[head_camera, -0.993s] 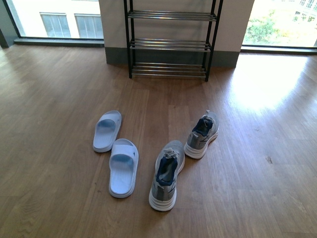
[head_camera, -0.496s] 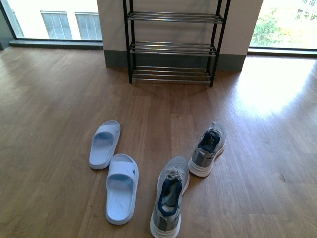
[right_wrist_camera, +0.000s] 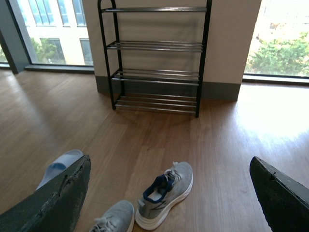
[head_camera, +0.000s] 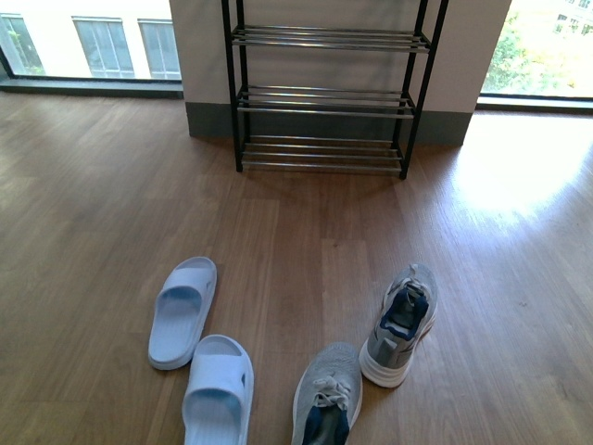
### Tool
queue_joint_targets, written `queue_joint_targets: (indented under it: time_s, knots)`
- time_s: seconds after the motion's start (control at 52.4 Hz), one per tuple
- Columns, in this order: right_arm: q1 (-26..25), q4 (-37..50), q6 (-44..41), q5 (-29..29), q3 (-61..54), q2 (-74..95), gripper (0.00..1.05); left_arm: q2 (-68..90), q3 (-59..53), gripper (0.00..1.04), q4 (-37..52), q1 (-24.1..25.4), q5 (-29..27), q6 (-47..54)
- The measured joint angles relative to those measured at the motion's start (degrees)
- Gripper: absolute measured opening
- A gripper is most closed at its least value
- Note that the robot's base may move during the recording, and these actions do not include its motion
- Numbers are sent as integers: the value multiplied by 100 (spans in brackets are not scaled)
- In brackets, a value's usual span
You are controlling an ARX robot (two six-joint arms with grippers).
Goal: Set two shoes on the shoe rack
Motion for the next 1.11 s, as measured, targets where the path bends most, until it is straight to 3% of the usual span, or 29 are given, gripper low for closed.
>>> queue_joint_targets:
  time_s: [0.687,0.783,0.974,1.107]
  knots:
    - [0,2,2,-4,-2,0,96,0,0,95,0,0,0,0]
    - [-142,225,376,-284,2,245,96,0,0,95,0,0,0,0]
    - [-568,984,251,-673,219,2179,96,0,0,95,0,0,0,0]
    - [-916,2275,-415,-957,745,5097,96,0,0,95,0,0,-2,0]
